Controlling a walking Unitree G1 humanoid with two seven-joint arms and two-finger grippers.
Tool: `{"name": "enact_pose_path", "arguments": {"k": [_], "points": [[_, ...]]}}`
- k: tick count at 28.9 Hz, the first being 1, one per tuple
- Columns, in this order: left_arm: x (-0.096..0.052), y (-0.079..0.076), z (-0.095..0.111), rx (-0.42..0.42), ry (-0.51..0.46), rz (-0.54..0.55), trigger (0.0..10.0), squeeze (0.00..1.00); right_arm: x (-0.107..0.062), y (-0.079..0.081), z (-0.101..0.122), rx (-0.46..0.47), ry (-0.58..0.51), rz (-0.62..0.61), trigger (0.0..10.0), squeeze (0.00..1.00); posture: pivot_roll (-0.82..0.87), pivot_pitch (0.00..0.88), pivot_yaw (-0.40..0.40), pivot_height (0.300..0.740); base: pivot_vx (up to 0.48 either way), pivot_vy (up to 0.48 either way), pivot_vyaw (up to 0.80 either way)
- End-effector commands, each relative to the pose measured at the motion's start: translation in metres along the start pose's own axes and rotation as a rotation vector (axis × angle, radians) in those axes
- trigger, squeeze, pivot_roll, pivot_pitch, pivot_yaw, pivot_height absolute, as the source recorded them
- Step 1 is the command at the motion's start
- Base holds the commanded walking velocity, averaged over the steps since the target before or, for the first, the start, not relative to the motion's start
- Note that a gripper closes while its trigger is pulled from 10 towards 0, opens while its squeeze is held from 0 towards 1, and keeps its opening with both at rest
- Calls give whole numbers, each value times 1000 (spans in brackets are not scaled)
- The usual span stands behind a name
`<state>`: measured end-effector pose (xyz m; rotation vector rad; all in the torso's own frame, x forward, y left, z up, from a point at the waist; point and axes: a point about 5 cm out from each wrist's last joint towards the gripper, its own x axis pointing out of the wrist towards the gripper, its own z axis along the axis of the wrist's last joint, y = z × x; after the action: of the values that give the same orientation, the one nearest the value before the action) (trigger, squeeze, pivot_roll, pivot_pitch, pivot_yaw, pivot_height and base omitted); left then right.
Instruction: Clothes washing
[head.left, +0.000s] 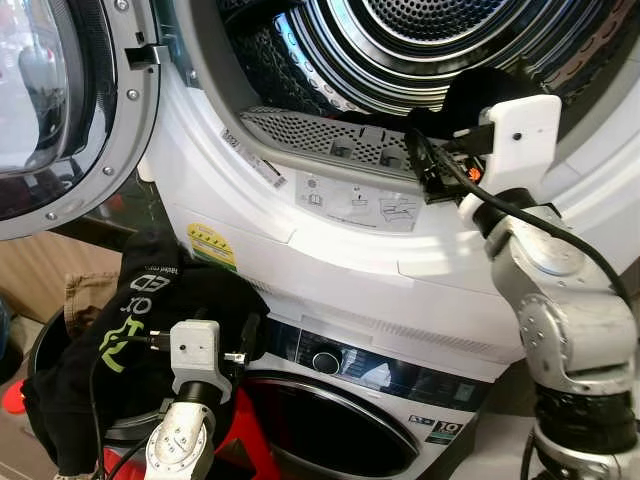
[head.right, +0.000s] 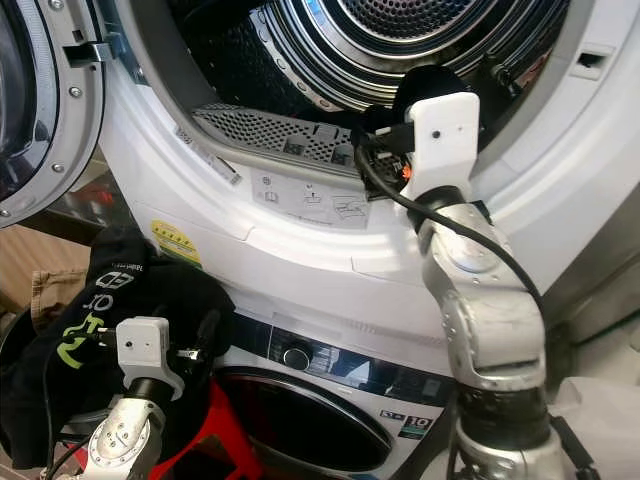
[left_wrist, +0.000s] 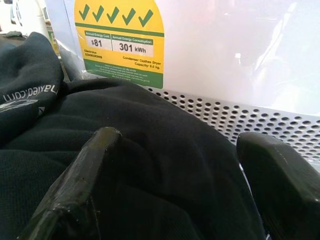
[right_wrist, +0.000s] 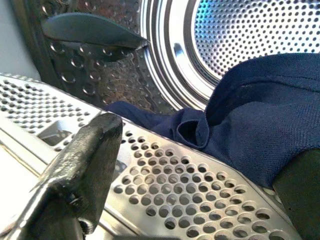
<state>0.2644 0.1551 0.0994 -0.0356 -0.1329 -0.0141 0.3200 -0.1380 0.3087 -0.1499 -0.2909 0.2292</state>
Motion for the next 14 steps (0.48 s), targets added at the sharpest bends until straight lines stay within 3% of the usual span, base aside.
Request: {"name": "enact_pose_path", "arguments": {"k": [1,7,8,10,11,14], "points": [[1,-1,-1,-15,3,-5,10000,0,-10,-10,7,13,-41,-15,10000,0,-82,85,-24,740,0,0,0],[2,-1,-1,-16,2,-3,10000,0,-33,5,22,140,-184,196,10000,0,-86,86,-23,740,0,0,0],[2,-1,-1,-17,2,-3,10000,0,-40,13,29,214,-245,274,10000,0,-89,86,-22,740,0,0,0],[3,-1,-1,-17,1,-6,10000,0,-44,19,35,267,-284,324,10000,0,-91,86,-21,740,0,0,0],[3,-2,-1,-17,0,-12,10000,0,-53,30,44,366,-359,443,10000,0,-88,85,-21,740,0,0,0],[4,-3,0,-19,-3,-13,10000,0,-61,37,48,449,-398,554,10000,0,-83,85,-22,740,0,0,0]]}}
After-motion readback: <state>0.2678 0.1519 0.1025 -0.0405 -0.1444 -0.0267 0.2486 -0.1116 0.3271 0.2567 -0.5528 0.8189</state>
